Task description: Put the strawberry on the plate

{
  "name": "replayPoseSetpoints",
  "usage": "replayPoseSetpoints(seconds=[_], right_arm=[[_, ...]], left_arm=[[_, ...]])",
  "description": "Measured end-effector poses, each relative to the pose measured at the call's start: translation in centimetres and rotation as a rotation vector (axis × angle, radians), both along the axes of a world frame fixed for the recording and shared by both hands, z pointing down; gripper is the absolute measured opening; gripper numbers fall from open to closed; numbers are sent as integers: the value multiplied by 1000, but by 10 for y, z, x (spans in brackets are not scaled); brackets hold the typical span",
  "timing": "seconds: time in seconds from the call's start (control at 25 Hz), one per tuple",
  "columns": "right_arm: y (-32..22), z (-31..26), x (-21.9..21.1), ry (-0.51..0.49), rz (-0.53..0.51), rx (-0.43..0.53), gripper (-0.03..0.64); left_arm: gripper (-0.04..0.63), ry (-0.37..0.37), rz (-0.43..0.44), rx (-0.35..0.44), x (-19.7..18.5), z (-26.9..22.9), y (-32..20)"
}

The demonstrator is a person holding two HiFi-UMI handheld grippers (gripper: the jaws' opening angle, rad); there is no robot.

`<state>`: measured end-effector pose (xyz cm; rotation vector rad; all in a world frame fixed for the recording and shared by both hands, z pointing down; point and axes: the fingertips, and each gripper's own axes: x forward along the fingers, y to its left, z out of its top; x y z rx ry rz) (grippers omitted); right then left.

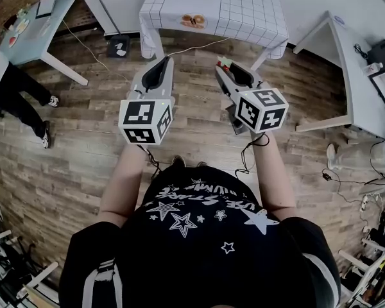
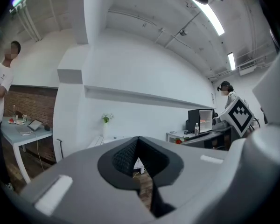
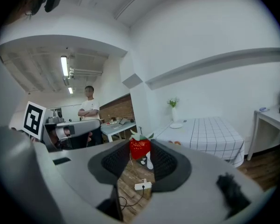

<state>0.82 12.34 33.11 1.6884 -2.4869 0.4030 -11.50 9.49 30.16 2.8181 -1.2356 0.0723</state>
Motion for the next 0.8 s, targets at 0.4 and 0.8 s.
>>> replayPoseSetpoints(seconds=[0.4,0.8], right_arm=[[-10,2,-14,-49,73,7,144],[-12,12,-38,-46,119,-7,144]], left_arm=[[8,35,17,-20,-31,7,-5],[8,56,79,-19,-55,14,-14]])
